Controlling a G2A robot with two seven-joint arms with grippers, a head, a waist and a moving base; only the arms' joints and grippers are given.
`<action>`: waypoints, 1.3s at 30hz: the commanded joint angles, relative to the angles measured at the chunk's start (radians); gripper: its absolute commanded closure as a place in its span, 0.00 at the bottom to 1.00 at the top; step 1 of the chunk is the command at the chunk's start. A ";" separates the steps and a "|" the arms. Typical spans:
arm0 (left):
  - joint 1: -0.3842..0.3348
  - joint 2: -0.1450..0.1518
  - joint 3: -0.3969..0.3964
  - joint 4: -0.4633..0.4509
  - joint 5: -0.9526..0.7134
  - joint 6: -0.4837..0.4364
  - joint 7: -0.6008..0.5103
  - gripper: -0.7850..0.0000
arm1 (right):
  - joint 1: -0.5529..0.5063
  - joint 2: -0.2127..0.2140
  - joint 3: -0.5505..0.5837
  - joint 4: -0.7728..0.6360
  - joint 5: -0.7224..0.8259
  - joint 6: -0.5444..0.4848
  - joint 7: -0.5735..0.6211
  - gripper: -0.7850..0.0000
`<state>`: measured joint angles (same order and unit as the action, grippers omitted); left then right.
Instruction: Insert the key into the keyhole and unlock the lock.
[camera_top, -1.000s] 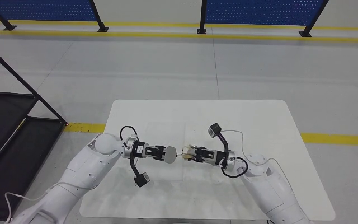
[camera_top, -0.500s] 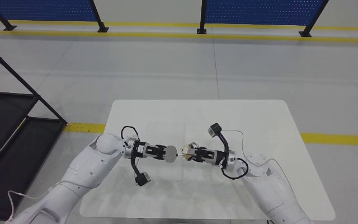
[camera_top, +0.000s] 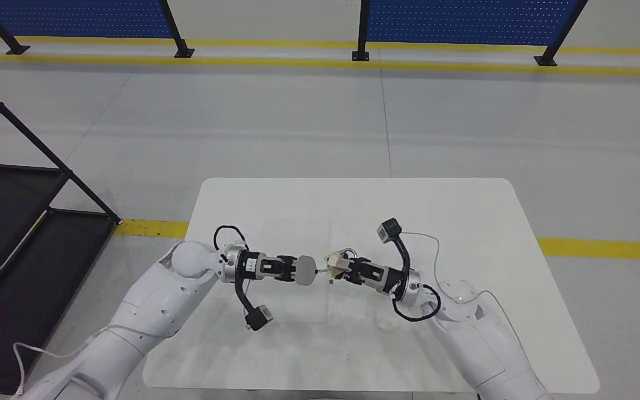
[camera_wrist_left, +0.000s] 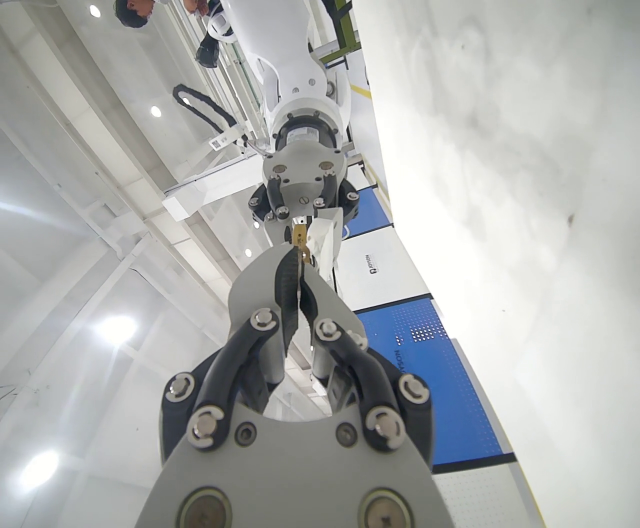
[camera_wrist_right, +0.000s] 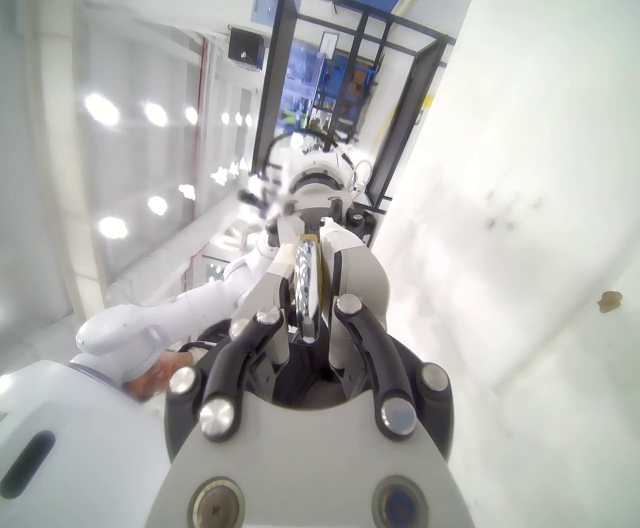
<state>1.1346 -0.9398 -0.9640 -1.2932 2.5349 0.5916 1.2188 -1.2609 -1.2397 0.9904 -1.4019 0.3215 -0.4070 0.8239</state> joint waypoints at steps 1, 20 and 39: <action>0.008 0.001 -0.005 -0.007 0.019 0.011 -0.029 1.00 | -0.006 -0.002 0.001 -0.003 0.003 -0.006 -0.033 1.00; 0.052 0.009 -0.044 -0.066 0.116 0.018 -0.141 1.00 | -0.029 -0.002 0.002 -0.032 -0.103 -0.008 -0.146 1.00; 0.067 0.012 -0.052 -0.084 0.145 -0.018 -0.178 1.00 | -0.035 -0.001 0.004 -0.045 -0.152 -0.002 -0.194 1.00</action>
<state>1.1967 -0.9286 -1.0136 -1.3703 2.6754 0.5769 1.0513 -1.2937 -1.2418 0.9921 -1.4402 0.1974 -0.4144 0.6537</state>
